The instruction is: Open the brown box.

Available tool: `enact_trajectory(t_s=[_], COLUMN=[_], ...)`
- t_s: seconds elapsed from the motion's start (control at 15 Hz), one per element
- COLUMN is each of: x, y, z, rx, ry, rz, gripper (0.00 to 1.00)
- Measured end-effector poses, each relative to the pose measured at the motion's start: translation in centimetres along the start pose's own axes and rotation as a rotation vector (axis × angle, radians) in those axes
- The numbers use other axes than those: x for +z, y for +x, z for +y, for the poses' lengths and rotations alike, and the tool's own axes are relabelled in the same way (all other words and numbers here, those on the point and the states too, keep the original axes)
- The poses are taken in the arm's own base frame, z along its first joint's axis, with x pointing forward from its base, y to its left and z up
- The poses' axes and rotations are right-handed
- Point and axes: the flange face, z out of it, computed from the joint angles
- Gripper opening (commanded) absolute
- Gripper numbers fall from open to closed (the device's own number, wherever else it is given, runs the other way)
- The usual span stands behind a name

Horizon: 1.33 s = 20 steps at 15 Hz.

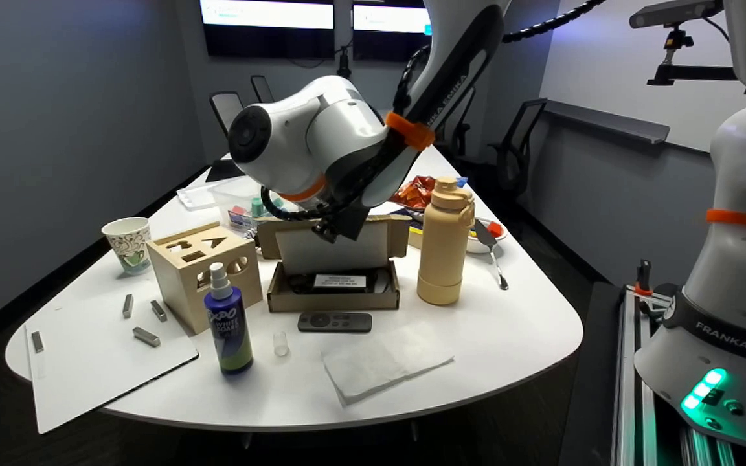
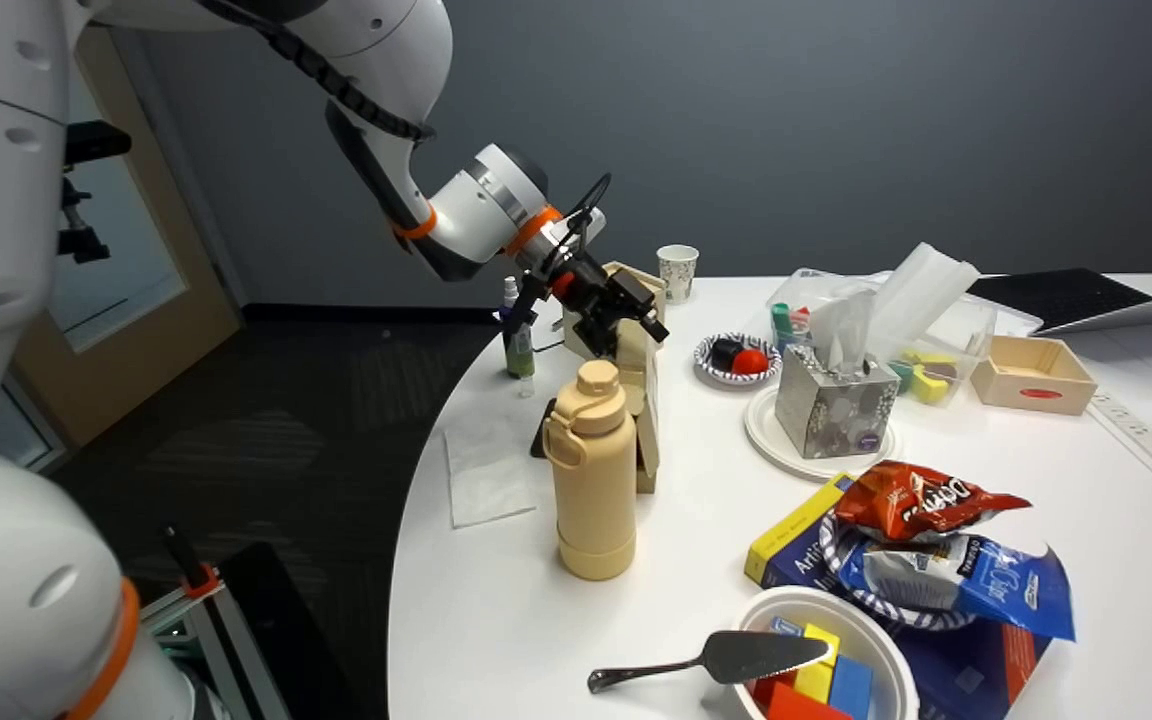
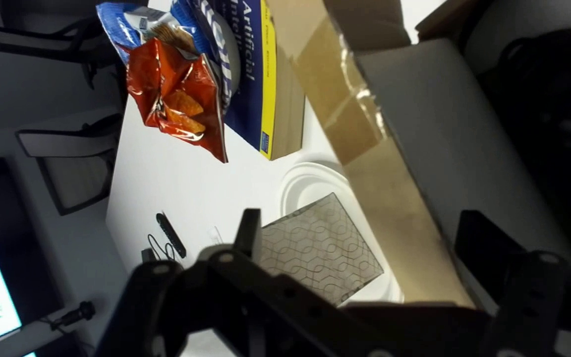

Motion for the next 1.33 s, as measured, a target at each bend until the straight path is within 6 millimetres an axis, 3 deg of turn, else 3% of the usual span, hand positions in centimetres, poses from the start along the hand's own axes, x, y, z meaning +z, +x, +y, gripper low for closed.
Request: enact_trajectory(t_s=[0.93,1.33], x=[7.1,8.6], y=[2.6,2.9], z=[0.6,-1.5], rx=[0.133,0.118], ry=[-0.096,-0.103], rz=[-0.1,-0.114], gripper=[1.0,1.0])
